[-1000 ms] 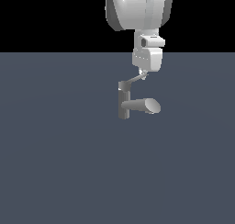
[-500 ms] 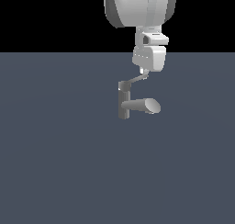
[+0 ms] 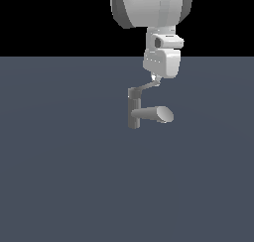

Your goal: Turn on the faucet by rotating a designated handle.

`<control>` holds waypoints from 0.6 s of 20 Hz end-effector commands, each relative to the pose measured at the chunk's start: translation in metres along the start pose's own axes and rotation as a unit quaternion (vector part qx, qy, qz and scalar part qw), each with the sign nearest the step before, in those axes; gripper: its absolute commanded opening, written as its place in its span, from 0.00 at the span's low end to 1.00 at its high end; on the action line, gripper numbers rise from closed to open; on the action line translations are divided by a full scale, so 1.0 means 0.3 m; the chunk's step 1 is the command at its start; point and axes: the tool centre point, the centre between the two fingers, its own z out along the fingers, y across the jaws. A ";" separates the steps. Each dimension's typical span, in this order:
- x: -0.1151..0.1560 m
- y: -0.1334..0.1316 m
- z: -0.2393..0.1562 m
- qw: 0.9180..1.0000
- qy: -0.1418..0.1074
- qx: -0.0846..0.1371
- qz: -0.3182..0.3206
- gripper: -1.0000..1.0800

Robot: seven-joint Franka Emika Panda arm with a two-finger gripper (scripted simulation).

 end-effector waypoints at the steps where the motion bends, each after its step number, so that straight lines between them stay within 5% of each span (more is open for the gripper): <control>1: -0.022 0.036 0.018 1.000 -0.003 -0.008 0.000 0.00; 12: -0.078 0.143 0.033 1.000 -0.004 -0.014 0.004 0.00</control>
